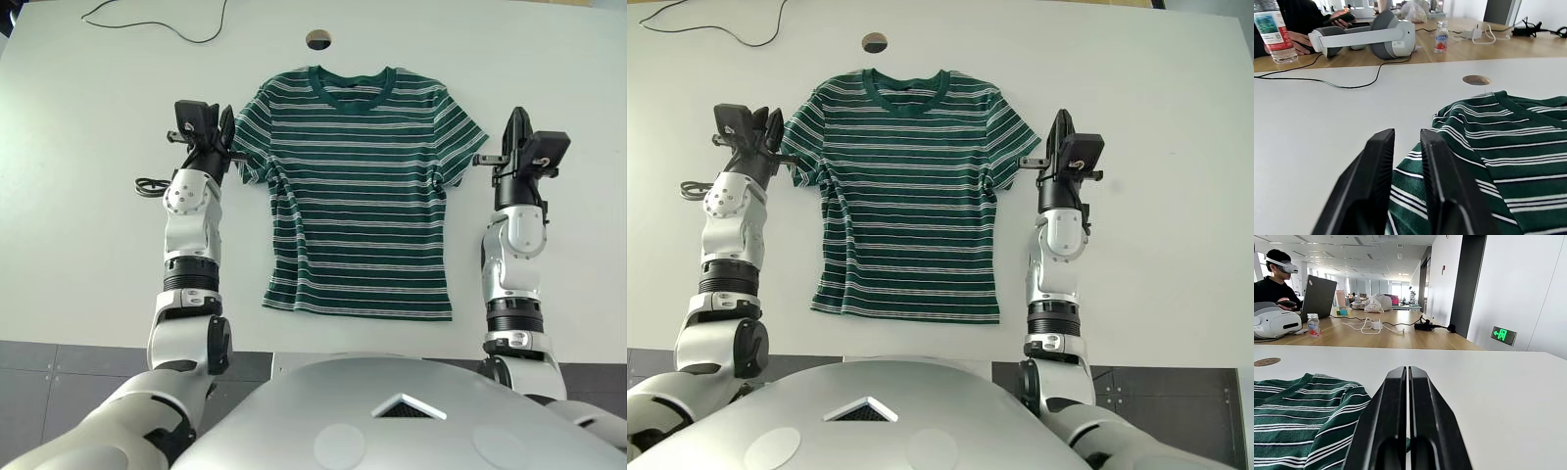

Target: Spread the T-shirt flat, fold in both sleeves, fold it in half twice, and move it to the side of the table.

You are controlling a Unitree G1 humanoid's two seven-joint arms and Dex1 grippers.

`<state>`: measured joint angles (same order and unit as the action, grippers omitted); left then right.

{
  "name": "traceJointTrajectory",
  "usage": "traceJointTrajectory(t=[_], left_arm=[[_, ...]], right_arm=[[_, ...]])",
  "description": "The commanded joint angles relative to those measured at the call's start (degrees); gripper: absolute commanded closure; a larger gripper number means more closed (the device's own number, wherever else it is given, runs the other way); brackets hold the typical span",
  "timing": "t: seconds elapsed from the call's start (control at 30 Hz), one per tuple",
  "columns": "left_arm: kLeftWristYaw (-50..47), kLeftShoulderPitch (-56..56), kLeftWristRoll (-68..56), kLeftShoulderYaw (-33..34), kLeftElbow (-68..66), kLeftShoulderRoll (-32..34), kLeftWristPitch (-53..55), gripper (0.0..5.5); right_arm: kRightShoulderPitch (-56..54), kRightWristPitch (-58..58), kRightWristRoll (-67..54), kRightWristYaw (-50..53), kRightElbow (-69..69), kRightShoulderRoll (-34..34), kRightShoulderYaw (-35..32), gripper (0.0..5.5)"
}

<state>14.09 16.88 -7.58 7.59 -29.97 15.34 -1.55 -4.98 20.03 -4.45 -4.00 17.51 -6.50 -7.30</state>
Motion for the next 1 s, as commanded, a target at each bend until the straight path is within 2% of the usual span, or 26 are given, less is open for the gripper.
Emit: traceJointTrajectory(t=[0.03, 0.23, 0.6, 0.77, 0.9, 1.0], left_arm=[[1.1, 1.9, 0.4, -0.1, 1.0, 1.9, 3.7, 3.74], [1.4, 5.2, 0.3, 0.6, -6.1, 3.1, 6.8, 2.96], [4.1, 8.4, 1.0, -0.7, -15.0, 2.7, 6.8, 2.96], [4.6, 8.4, 1.1, -0.9, -17.4, 3.1, 10.6, 2.96], [5.3, 8.1, -0.4, 0.2, -17.8, 2.8, 12.7, 3.42], [5.4, 7.4, -0.9, 0.4, -17.3, 2.2, 13.0, 3.98]], right_arm=[[-0.9, 0.8, 0.3, 0.3, 0.5, 0.6, 0.3, 5.4], [-0.7, 1.1, 0.5, 0.4, 0.5, 1.0, 0.1, 5.4], [-1.5, 1.5, 0.4, 0.5, 2.0, 1.4, 0.0, 5.4], [-1.2, 1.7, 0.5, 0.8, 2.0, 1.8, -0.1, 5.4], [-0.8, 2.1, 0.5, 1.4, 2.1, 2.1, -0.2, 5.4], [-0.8, 2.3, 0.5, 1.4, 2.4, 2.1, -0.1, 5.4]])
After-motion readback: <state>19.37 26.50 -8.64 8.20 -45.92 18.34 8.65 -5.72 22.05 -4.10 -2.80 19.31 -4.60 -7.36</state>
